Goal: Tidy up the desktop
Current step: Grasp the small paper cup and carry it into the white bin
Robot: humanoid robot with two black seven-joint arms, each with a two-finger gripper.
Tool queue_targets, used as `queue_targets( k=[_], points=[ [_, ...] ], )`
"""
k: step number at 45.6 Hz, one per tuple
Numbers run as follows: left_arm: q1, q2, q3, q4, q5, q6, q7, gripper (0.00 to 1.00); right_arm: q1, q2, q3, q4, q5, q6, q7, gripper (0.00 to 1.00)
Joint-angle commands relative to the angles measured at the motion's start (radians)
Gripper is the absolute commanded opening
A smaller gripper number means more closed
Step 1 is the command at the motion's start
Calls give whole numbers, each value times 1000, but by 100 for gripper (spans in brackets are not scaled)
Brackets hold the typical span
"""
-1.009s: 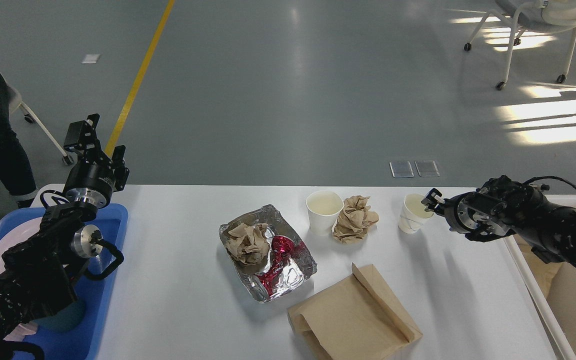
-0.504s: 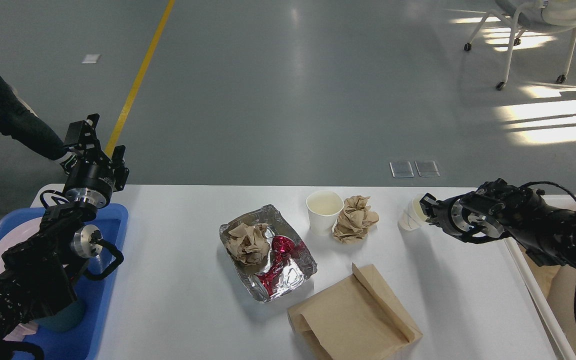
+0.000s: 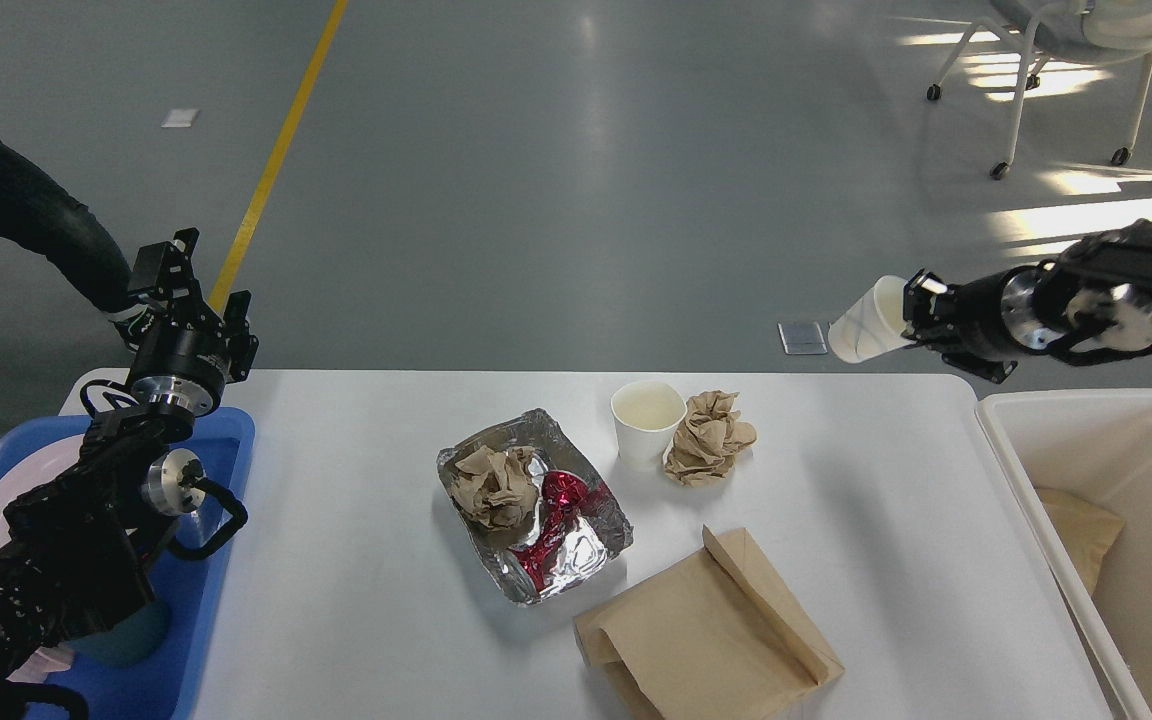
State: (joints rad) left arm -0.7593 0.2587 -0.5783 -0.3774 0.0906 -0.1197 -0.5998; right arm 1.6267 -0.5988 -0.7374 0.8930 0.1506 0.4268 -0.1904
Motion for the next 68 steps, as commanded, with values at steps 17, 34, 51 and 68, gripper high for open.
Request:
queue_targets(
  k=[17, 34, 51, 68],
  points=[
    [0, 1, 0, 0, 0, 0, 0, 97, 262, -161, -46, -41, -19, 222, 0, 0],
    [0, 1, 0, 0, 0, 0, 0, 97, -211, -190, -33, -279, -19, -78, 5, 0],
    [0, 1, 0, 0, 0, 0, 0, 97, -603, -130, -22, -359, -17, -295, 11, 45],
    [0, -1, 0, 0, 0, 0, 0, 97, -648, -93, -20, -370, -5, -312, 9, 100]
  ],
)
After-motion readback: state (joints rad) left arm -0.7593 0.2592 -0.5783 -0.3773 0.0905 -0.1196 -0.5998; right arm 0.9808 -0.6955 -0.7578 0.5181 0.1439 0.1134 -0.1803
